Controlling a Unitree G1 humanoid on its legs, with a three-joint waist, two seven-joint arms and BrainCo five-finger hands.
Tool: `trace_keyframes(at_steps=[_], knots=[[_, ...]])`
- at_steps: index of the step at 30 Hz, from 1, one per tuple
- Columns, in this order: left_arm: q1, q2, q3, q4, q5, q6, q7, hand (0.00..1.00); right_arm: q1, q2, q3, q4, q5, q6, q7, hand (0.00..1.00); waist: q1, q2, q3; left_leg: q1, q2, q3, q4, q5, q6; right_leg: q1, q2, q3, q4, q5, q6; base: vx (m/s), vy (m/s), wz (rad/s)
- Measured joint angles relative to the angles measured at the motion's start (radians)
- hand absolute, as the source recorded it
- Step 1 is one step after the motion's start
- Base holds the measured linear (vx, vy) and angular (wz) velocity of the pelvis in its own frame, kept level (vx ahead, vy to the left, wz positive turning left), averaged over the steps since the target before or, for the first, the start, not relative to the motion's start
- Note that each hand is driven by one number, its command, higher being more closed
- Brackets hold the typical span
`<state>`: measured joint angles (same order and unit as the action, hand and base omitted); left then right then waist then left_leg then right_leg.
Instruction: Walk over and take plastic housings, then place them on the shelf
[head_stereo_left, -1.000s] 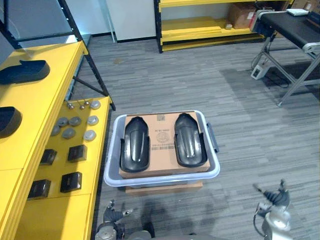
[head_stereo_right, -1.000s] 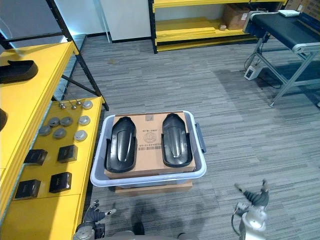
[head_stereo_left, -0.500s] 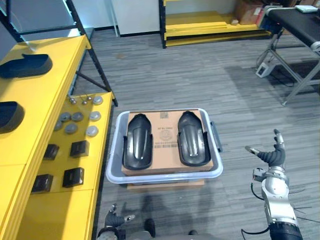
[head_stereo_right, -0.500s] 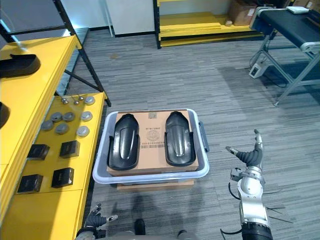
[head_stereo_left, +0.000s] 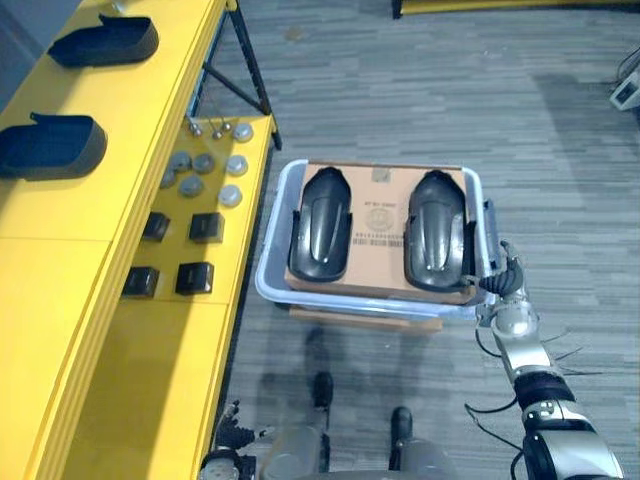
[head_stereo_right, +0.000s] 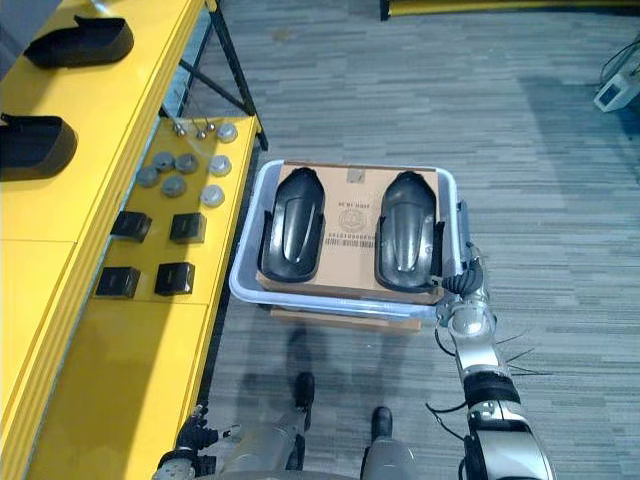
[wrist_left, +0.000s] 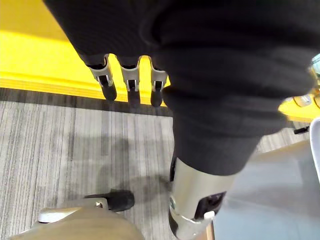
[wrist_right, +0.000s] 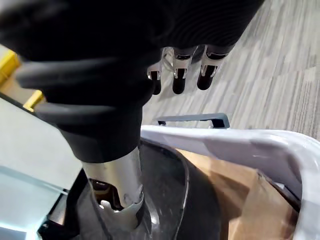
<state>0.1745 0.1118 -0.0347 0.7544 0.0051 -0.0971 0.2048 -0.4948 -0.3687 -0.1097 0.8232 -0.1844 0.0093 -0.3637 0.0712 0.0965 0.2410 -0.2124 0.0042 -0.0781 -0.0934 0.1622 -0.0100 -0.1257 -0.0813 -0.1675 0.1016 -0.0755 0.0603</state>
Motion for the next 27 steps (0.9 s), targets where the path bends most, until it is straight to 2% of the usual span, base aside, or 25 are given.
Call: trace_keyframes(at_steps=[1, 4, 7, 13, 22, 27], knots=[[0.000, -0.003, -0.003, -0.010, -0.004, -0.002, 0.005, 0.00, -0.023, 0.000, -0.003, 0.030, 0.013, 0.001, -0.010, 1.00, 0.002, 0.004, 0.004, -0.002, -0.001, -0.005, 0.000, 0.001, -0.001, 0.001, 0.000, -0.005, -0.001, -0.001, -0.001, 0.05, -0.015, 0.07], [-0.001, -0.017, -0.003, -0.019, -0.013, -0.009, 0.018, 0.00, -0.074, 0.002, -0.032, 0.064, 0.027, 0.007, -0.048, 1.00, 0.001, 0.016, 0.015, -0.009, -0.005, -0.018, 0.000, 0.002, -0.003, 0.000, -0.002, -0.016, -0.001, -0.002, -0.003, 0.04, -0.020, 0.11], [-0.001, -0.020, -0.004, -0.023, -0.014, -0.011, 0.021, 0.00, -0.110, 0.006, -0.082, 0.102, 0.047, 0.019, -0.074, 1.00, 0.002, 0.017, 0.035, -0.014, -0.006, -0.035, 0.000, 0.013, -0.018, 0.000, -0.003, -0.024, -0.001, -0.003, -0.004, 0.00, -0.022, 0.10], [-0.001, -0.023, -0.005, -0.020, -0.016, -0.010, 0.036, 0.00, -0.106, 0.010, -0.111, 0.097, 0.069, 0.019, -0.096, 1.00, -0.001, 0.019, 0.046, -0.016, -0.002, -0.045, -0.001, 0.013, -0.019, -0.003, 0.000, -0.027, 0.003, -0.005, -0.005, -0.04, -0.006, 0.02], [-0.002, -0.023, -0.006, -0.022, -0.014, 0.003, 0.035, 0.00, 0.104, 0.055, -0.112, -0.158, 0.072, 0.017, -0.103, 1.00, -0.006, 0.015, 0.045, 0.021, -0.001, -0.036, -0.002, 0.012, -0.019, 0.027, -0.003, -0.016, 0.007, -0.007, -0.001, -0.01, -0.001, -0.02], [0.002, -0.023, -0.002, -0.060, -0.014, 0.007, 0.026, 0.00, 0.204, 0.077, -0.174, -0.286, 0.077, 0.017, -0.104, 1.00, -0.014, 0.006, 0.038, 0.043, -0.001, -0.038, -0.002, 0.012, -0.019, 0.050, -0.005, -0.017, 0.007, -0.011, 0.005, -0.01, -0.002, 0.01]])
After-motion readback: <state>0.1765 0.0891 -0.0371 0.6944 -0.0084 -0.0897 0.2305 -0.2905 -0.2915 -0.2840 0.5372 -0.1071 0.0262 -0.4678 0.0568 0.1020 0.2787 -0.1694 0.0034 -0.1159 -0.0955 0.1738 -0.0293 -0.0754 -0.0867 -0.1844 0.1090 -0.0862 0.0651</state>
